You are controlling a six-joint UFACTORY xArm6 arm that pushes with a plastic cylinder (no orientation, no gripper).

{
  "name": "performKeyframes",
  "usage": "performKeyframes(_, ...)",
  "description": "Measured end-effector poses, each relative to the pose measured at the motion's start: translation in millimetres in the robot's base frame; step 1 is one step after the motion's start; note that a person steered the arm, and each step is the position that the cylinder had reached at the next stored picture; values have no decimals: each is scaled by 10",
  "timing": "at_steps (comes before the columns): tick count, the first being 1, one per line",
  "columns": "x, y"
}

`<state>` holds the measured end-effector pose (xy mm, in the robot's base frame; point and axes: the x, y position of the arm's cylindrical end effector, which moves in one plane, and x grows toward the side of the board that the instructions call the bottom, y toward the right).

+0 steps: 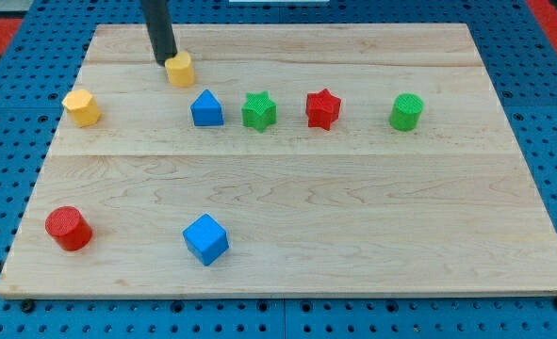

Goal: Push the yellow heart to the left of the blue triangle

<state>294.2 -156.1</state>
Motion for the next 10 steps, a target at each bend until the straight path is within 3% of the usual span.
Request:
performKeyframes(2,-428,-97)
performKeyframes(4,-261,449)
performKeyframes(7,237,53)
performKeyframes(10,457,-191)
